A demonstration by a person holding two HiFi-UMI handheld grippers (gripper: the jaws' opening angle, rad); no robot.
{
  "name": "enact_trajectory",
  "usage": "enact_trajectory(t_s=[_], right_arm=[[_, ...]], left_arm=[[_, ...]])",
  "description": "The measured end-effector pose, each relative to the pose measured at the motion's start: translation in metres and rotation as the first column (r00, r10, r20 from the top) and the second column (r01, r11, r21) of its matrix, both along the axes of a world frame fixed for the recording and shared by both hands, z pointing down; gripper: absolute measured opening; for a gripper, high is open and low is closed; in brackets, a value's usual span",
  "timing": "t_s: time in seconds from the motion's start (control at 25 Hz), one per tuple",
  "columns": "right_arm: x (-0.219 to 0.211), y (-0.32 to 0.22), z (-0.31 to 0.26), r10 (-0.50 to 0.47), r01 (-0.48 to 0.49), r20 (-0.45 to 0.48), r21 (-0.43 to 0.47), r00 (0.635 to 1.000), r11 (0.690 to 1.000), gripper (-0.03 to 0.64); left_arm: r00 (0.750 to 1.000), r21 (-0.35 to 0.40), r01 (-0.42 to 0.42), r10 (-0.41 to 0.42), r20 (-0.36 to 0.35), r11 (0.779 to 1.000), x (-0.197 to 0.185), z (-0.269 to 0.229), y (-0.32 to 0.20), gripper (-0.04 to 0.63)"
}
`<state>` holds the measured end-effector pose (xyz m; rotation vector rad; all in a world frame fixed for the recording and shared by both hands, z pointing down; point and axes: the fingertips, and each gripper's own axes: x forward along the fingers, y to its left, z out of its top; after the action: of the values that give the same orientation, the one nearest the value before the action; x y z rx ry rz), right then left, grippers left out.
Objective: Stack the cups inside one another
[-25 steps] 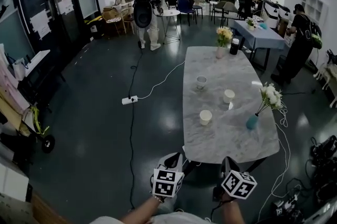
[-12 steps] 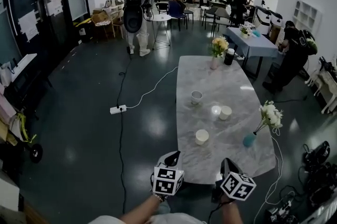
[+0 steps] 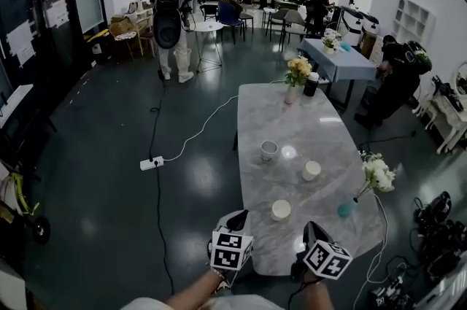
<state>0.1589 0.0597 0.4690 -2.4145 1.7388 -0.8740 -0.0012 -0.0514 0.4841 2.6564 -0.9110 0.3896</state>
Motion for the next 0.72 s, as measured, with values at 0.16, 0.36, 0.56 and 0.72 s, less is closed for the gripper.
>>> enact_trajectory(t_s=[0.16, 0.36, 0.56, 0.72], right_arm=[[-0.009, -0.023, 0.000, 0.005, -0.005, 0.008, 0.008, 1.000, 1.000, 0.008], [-0.007, -0.025, 0.010, 0.031, -0.031, 0.006, -0.034, 1.000, 0.999, 0.008], [-0.005, -0.028, 0.017, 0.045, -0.044, 0.023, -0.049, 0.999, 0.998, 0.008], [-0.001, -0.043, 0.029, 0.018, -0.016, 0.037, -0.055, 0.999, 0.998, 0.008]], left_arm=[[1.000, -0.013, -0.023, 0.023, -0.013, 1.000, 0.006, 0.007, -0.027, -0.002], [0.998, -0.041, -0.059, 0.058, -0.022, 0.997, 0.018, 0.014, -0.037, -0.002], [0.996, -0.057, -0.089, 0.090, 0.000, 0.994, 0.023, 0.022, -0.035, -0.002], [0.997, -0.053, -0.074, 0.075, 0.016, 0.996, 0.025, 0.025, -0.042, -0.002]])
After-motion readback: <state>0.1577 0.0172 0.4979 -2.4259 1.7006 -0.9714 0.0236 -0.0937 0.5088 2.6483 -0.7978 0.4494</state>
